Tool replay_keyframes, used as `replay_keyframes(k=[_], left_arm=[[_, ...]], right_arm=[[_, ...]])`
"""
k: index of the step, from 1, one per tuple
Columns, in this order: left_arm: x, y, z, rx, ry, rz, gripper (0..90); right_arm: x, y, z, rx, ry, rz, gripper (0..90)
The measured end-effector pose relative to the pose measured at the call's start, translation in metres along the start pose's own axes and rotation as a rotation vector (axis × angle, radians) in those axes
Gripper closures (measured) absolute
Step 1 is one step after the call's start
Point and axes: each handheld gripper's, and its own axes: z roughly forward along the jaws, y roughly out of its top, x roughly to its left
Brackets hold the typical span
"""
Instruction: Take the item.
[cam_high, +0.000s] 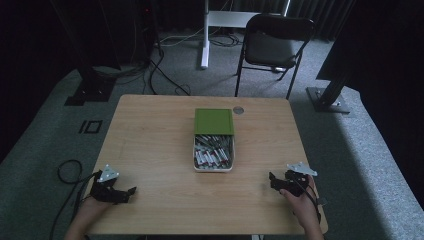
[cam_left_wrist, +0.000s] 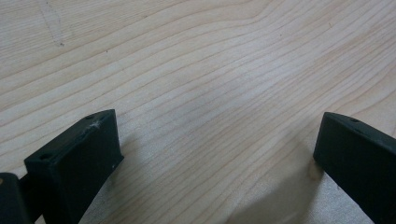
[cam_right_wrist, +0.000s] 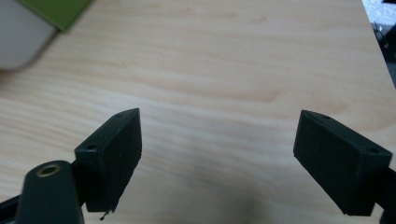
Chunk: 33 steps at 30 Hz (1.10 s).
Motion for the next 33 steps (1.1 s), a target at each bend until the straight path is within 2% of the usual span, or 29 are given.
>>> replay_keyframes(k=[14, 33], left_arm=[[0.000, 0.000, 0.000, 0.001, 0.000, 0.001, 1.4], [0.000, 0.000, 0.000, 0.000, 0.000, -0.001, 1.3]], right_arm=[[0.033, 0.046, -0.012, -0.099, 0.072, -0.062, 17.0], [0.084, 0.086, -0.013, -0.172, 0.177, -0.125, 18.6]])
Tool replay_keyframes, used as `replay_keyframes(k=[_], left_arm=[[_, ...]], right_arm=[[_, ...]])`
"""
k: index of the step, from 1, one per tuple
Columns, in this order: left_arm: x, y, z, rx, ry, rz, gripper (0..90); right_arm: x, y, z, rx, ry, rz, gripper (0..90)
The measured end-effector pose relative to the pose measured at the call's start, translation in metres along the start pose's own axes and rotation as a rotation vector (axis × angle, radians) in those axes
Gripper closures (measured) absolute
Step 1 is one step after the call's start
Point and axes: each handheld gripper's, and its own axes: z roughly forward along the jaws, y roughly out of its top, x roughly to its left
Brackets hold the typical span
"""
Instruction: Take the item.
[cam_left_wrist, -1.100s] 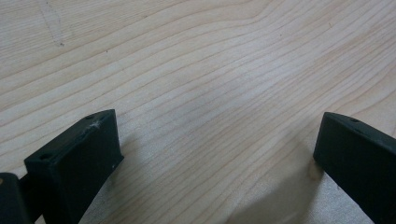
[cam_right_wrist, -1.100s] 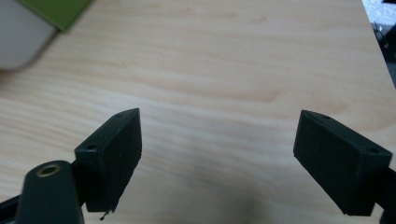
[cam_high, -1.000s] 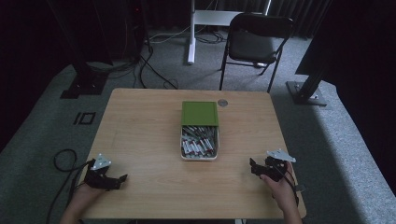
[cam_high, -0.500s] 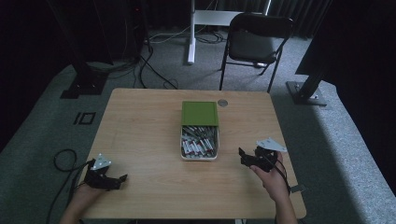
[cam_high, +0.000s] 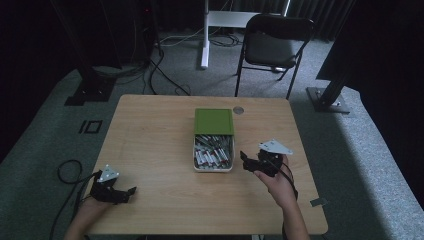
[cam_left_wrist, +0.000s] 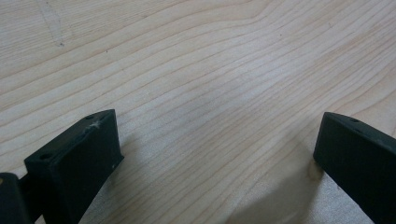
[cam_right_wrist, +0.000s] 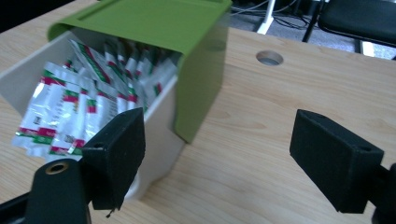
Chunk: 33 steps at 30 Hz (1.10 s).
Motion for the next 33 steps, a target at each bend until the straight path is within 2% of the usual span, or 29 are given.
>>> replay_keyframes(k=[5, 9, 18, 25, 27, 29, 31, 33], left_arm=[[0.000, 0.000, 0.000, 0.000, 0.000, 0.000, 1.3], [0.000, 0.000, 0.000, 0.000, 0.000, 0.000, 1.3], [0.000, 0.000, 0.000, 0.000, 0.000, 0.000, 1.4], [0.000, 0.000, 0.000, -0.001, 0.000, -0.001, 1.3], [0.000, 0.000, 0.000, -0.001, 0.000, 0.000, 1.4], [0.000, 0.000, 0.000, -0.001, 0.000, 0.000, 1.3], [0.000, 0.000, 0.000, -0.001, 0.000, 0.000, 1.4], [0.000, 0.000, 0.000, -0.001, 0.000, 0.000, 1.4]], right_arm=[[0.009, 0.005, 0.003, -0.007, 0.020, -0.013, 18.6], [0.022, 0.011, 0.009, -0.015, 0.045, -0.030, 20.3], [0.047, 0.011, 0.022, -0.002, 0.097, -0.069, 24.7], [0.061, 0.012, 0.030, 0.011, 0.114, -0.088, 42.9], [0.064, 0.011, 0.033, 0.011, 0.125, -0.088, 46.4], [0.066, 0.009, 0.036, 0.017, 0.132, -0.093, 55.1], [0.068, 0.007, 0.039, 0.030, 0.149, -0.083, 58.2], [0.070, 0.005, 0.042, 0.038, 0.144, -0.094, 63.9]])
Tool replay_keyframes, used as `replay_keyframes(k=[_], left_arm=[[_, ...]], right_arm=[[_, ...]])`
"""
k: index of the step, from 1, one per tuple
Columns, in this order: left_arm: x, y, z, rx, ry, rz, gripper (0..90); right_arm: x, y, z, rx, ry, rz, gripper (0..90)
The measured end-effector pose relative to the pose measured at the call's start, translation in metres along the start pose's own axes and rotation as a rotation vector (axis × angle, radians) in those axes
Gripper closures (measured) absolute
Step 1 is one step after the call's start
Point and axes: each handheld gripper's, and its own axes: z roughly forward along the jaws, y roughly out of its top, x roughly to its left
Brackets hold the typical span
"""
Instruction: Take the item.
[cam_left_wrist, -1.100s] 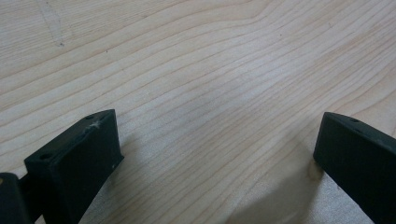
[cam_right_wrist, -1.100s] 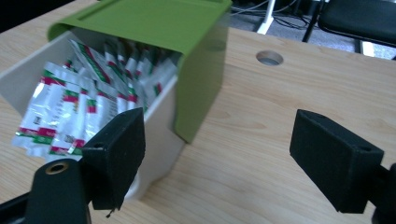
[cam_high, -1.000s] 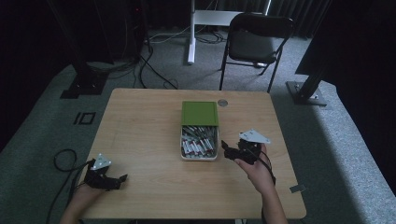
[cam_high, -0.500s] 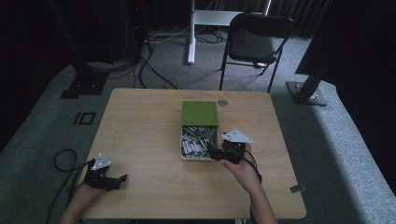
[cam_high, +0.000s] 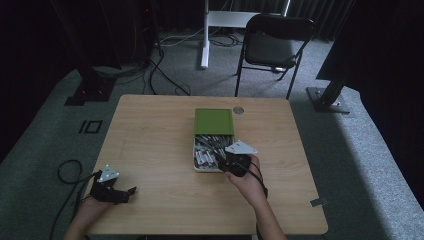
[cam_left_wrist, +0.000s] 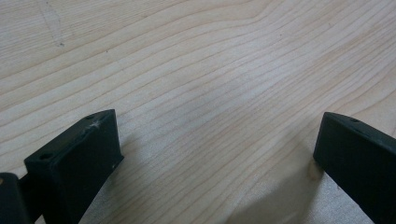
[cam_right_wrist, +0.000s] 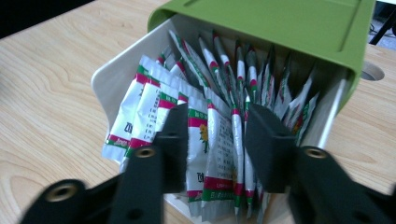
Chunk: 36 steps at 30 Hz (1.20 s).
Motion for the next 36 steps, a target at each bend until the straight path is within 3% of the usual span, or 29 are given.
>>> replay_keyframes(k=[6, 20, 26, 29, 36], left_arm=[[0.000, 0.000, 0.000, 0.001, 0.000, 0.001, 1.4], [0.000, 0.000, 0.000, 0.002, 0.000, 0.002, 1.4], [0.000, 0.000, 0.000, 0.001, 0.000, 0.002, 1.4], [0.000, 0.000, 0.000, 0.002, 0.000, 0.002, 1.4], [0.000, 0.000, 0.000, 0.002, 0.000, 0.002, 1.4]], right_arm=[[0.003, -0.006, 0.010, 0.035, -0.001, -0.004, 74.3], [0.009, -0.016, 0.028, 0.070, -0.077, 0.001, 79.7], [0.013, -0.015, 0.032, 0.094, -0.112, -0.031, 79.2], [0.014, -0.014, 0.033, 0.107, -0.130, -0.041, 86.5], [0.009, -0.009, 0.025, 0.096, -0.122, 0.001, 89.2]])
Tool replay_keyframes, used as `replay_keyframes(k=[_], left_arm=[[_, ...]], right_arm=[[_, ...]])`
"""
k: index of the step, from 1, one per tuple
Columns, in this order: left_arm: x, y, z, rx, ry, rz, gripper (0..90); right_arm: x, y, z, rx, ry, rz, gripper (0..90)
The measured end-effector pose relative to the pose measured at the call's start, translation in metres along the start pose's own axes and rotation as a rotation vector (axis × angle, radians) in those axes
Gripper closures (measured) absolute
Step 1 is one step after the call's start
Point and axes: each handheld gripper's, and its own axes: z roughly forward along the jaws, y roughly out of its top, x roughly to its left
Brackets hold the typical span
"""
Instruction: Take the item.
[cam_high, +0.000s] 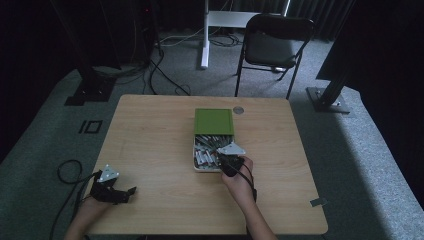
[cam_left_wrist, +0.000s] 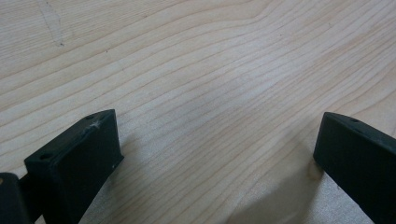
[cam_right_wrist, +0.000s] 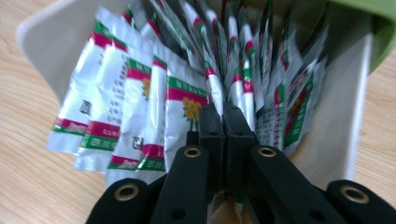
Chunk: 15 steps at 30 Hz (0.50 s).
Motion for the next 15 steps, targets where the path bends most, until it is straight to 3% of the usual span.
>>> replay_keyframes(k=[11, 15], left_arm=[[0.000, 0.000, 0.000, -0.002, 0.000, -0.001, 1.4], [0.000, 0.000, 0.000, -0.002, 0.000, 0.000, 1.4]], right_arm=[[-0.004, 0.015, -0.026, -0.073, 0.049, 0.035, 89.2], [-0.010, 0.027, -0.039, -0.130, 0.056, 0.053, 89.3]])
